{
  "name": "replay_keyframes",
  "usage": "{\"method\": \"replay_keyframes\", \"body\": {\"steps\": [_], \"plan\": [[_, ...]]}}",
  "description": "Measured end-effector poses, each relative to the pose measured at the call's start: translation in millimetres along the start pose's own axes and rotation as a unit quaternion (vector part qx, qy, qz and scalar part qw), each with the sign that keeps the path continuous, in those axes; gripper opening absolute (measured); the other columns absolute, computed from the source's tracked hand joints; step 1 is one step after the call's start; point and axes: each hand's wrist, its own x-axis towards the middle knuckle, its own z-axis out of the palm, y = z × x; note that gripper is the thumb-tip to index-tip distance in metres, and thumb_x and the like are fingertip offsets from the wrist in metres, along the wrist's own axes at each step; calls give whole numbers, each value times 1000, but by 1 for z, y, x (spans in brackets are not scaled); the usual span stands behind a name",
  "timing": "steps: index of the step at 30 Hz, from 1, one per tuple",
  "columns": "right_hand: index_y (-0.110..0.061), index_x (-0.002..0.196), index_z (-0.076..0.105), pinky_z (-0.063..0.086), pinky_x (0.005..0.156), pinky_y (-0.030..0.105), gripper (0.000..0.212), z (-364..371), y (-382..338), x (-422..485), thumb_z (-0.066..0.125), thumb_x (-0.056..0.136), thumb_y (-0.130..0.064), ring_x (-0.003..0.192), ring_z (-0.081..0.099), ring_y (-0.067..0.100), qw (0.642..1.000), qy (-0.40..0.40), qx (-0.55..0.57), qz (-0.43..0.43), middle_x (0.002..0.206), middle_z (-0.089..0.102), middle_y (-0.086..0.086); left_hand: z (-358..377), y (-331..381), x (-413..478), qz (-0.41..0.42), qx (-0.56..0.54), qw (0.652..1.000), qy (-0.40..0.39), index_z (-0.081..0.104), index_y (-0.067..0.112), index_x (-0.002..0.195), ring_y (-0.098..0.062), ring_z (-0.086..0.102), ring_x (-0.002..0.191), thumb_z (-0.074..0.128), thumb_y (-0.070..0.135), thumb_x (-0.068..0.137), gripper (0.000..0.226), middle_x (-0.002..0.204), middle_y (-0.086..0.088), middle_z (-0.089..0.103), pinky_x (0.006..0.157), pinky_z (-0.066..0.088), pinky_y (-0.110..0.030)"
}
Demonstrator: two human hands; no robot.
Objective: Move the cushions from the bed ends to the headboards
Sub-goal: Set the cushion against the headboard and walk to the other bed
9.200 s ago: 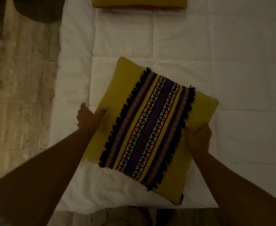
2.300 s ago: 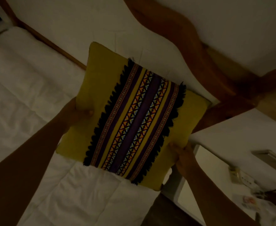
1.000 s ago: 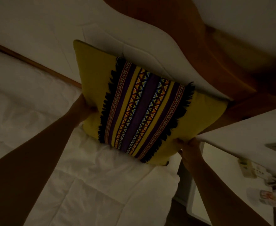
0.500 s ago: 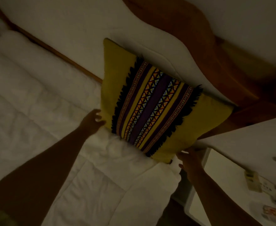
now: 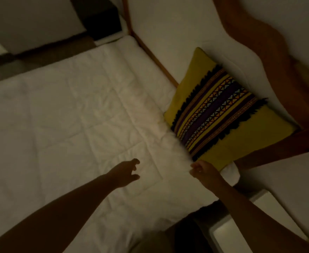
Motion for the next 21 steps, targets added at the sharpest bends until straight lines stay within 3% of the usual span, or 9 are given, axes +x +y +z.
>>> {"method": "replay_keyframes", "body": {"steps": [4, 11, 15, 21], "plan": [[-9, 110, 64, 44, 76, 27, 25, 25, -8, -32, 71, 88, -18, 92, 60, 19, 991, -50, -81, -89, 101, 65, 5, 30, -10, -95, -64, -33, 995, 74, 53, 23, 132, -11, 62, 92, 67, 39, 90, 47, 124, 2, 65, 82, 47, -22], [-21, 114, 58, 49, 77, 29, 33, 87, -18, -101, 73, 85, -26, 86, 64, 15, 957, -121, -178, -195, 89, 66, -5, 115, -27, -244, -170, -106, 970, 136, 50, 24, 136, -11, 60, 96, 68, 34, 90, 51, 125, 2, 64, 88, 49, -25], [-24, 113, 58, 47, 67, 21, 32, 142, -28, -142, 72, 86, -30, 80, 62, 7, 924, -186, -236, -236, 88, 64, -10, 167, -47, -315, -235, -159, 943, 173, 48, 25, 138, -12, 59, 101, 67, 36, 90, 52, 127, 1, 63, 90, 47, -23], [-18, 115, 59, 43, 67, 19, 32, 276, -65, -228, 70, 89, -32, 92, 60, 13, 859, -272, -306, -309, 103, 63, -2, 238, -113, -423, -327, -255, 884, 215, 47, 30, 137, -10, 55, 99, 68, 36, 89, 54, 130, 1, 61, 88, 47, -25]]}}
